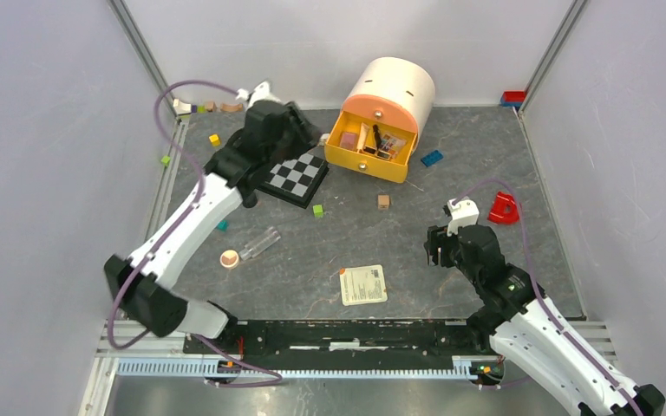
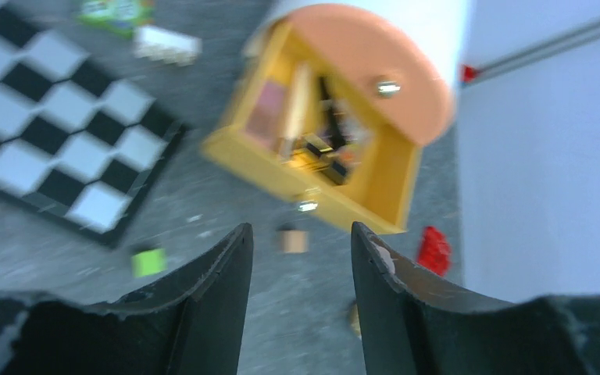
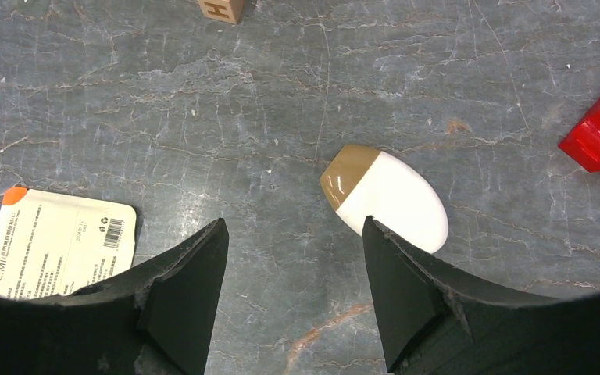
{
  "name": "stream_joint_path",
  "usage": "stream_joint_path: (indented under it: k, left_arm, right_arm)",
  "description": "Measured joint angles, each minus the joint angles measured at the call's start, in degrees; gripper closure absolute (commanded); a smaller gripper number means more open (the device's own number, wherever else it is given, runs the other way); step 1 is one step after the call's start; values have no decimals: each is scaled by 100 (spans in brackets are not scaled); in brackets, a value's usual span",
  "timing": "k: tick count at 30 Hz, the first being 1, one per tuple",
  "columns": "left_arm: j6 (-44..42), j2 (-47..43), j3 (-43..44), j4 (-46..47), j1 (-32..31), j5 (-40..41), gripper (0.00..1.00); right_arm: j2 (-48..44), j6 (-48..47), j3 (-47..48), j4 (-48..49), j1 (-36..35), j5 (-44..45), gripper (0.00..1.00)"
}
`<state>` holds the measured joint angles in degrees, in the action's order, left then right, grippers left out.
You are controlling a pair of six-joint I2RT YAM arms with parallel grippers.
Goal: Organize the makeup
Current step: Pick up the makeup from the center of the board.
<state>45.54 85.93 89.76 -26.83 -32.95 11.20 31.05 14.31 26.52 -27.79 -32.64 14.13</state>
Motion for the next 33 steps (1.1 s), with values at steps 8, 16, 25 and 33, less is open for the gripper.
stream_joint_path:
  k: [8,16,25,33]
  left_arm:
    - [-229,-1849,-2634,-466,1287,426,38]
    - [-210,-1703,-4089,-411,2444,55,32]
    - [-205,-708,-4192,-79,2811,35,20]
    - [-208,142,-3834,269,2973,24,14]
  right_arm:
    - [7,31,-33,94,0,-39,29]
    - [216,44,-79,168,0,-190,30]
    - [284,-24,-79,181,0,-203,29]
    - [533,-81,-79,214,0,-205,29]
